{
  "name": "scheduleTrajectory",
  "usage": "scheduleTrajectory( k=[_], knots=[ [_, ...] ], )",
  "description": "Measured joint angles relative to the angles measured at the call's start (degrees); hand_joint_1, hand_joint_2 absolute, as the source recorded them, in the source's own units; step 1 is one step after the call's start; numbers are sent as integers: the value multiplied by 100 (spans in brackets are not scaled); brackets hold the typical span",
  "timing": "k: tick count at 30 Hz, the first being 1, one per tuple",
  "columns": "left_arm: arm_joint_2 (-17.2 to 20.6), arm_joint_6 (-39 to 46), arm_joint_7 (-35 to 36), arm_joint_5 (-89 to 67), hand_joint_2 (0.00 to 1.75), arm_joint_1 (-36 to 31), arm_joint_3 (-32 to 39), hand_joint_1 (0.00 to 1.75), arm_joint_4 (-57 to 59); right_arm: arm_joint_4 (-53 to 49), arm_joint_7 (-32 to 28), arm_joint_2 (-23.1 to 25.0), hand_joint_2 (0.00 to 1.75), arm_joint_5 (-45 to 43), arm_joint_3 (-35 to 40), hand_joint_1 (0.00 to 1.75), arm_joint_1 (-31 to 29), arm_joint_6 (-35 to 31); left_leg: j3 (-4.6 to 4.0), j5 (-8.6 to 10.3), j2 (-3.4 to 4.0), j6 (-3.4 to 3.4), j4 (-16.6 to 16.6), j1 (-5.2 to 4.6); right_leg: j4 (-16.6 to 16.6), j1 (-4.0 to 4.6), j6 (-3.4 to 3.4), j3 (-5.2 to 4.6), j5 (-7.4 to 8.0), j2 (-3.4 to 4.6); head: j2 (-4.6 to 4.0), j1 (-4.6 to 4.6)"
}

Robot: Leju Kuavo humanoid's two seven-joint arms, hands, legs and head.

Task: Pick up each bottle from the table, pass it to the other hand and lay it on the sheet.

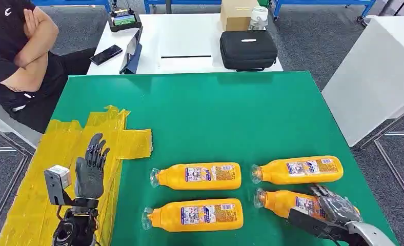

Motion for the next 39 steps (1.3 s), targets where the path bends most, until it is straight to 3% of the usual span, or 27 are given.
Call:
scheduleTrajectory(
  k=[11,17,19,24,27,32,39],
  knots=[
    [0,13,11,46,0,-159,-17,0,120,247,129,-457,175,-282,562,175,-176,114,91,-17,31,-2,1,-2,-4,0,12,83,-7,38,0,0],
    [4,20,-31,109,0,-160,-17,0,142,-83,-173,-715,175,-1249,460,175,171,160,86,-24,-3,5,3,-1,-3,1,26,100,-28,8,0,2],
    [4,17,-53,125,0,-156,-17,0,142,-309,-414,-741,175,-1579,295,175,369,217,77,-24,-3,5,3,-3,-1,-1,27,146,-29,7,0,0],
    [9,-18,-127,173,0,-126,11,0,140,-881,-1444,-662,175,-2445,-363,175,829,818,61,-32,-2,5,3,-8,0,-6,31,137,-36,5,0,-2],
    [11,-37,-166,173,0,-66,42,0,129,-1126,-2267,-441,175,-2995,-984,175,806,1225,60,-33,0,5,3,-8,-1,-6,30,129,-37,8,0,-2],
    [11,-52,-177,173,0,-17,55,0,109,-1342,-2396,-168,175,-2973,-1683,175,730,1504,57,-29,-12,9,3,-11,-1,-9,30,131,-39,-1,0,-2],
    [11,-61,-190,173,0,-3,55,0,90,-1436,-2584,55,175,-3131,-1975,175,711,1554,53,-29,-10,9,3,-13,0,-11,31,130,-39,-1,0,0]
  ],
)
